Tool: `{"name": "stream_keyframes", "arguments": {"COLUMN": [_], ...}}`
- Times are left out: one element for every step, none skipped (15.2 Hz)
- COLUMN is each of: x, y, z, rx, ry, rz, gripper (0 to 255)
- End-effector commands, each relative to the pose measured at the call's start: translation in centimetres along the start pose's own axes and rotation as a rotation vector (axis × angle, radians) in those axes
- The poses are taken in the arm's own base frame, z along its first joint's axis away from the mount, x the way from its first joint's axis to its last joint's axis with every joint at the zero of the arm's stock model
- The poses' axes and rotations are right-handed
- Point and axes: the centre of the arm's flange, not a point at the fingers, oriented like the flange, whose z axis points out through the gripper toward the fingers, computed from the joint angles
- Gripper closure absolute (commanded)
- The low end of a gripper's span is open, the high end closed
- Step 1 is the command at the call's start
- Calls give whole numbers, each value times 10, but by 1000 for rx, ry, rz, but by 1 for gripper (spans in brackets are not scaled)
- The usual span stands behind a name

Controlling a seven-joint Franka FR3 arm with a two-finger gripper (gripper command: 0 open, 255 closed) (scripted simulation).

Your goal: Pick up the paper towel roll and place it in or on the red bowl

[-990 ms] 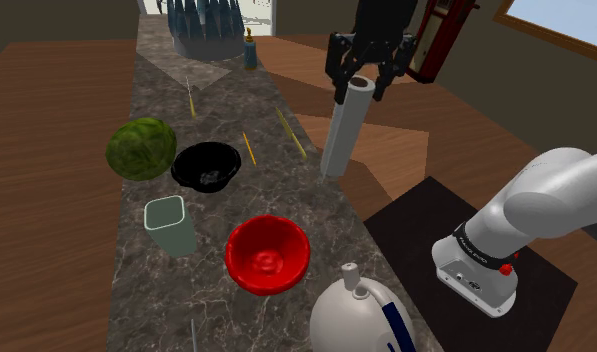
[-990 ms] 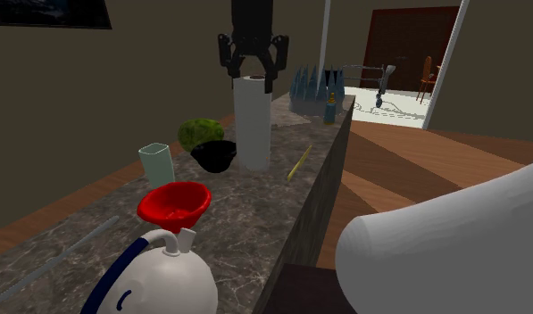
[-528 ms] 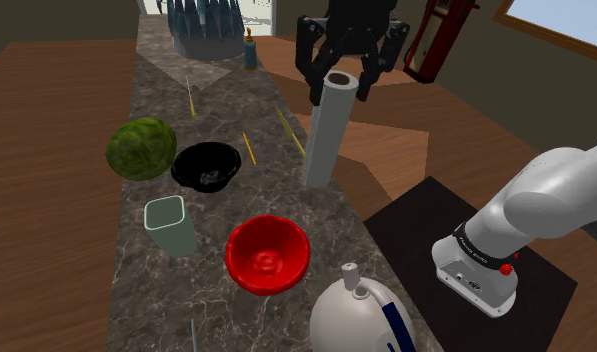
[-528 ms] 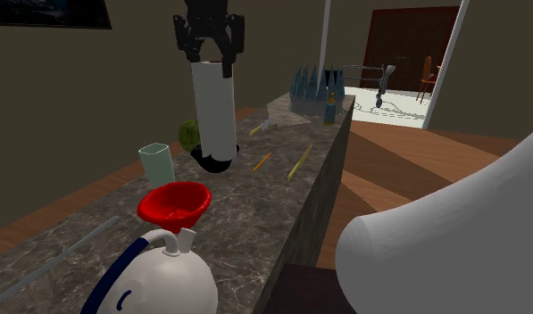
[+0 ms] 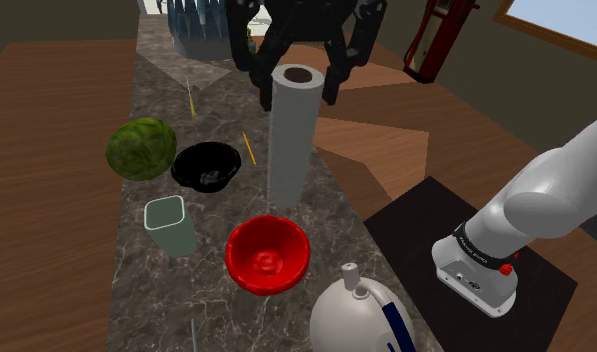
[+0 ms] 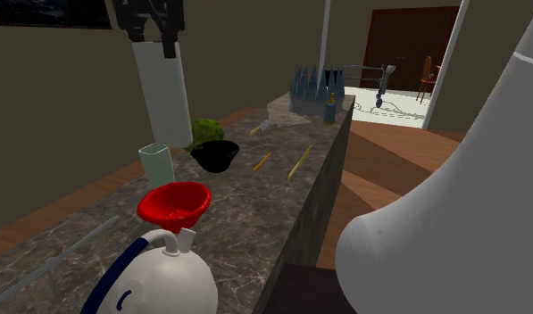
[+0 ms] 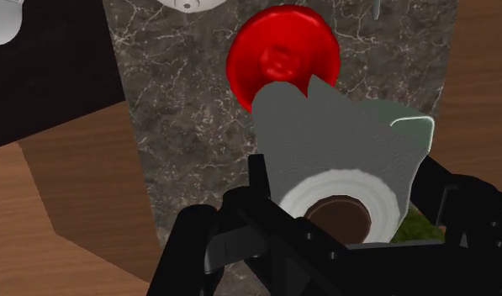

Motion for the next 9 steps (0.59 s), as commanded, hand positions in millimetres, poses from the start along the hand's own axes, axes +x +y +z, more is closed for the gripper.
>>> {"name": "stream_keyframes", "arguments": {"x": [-12,-19,-28,-28,-28,-28,-28,-28,-27], "y": [-21,-32,-47,-47,-47,-47,-47,-47,-47], "z": [-10,-15,-21,-16,-10,-5,0,6,11], "rx": [3,3,3,3,3,3,3,3,3], "ry": [-1,-1,-1,-1,-1,-1,-1,-1,-1], "rz": [5,5,5,5,5,5,5,5,5], "gripper": [255,255,255,255,255,255,255,255,255]}}
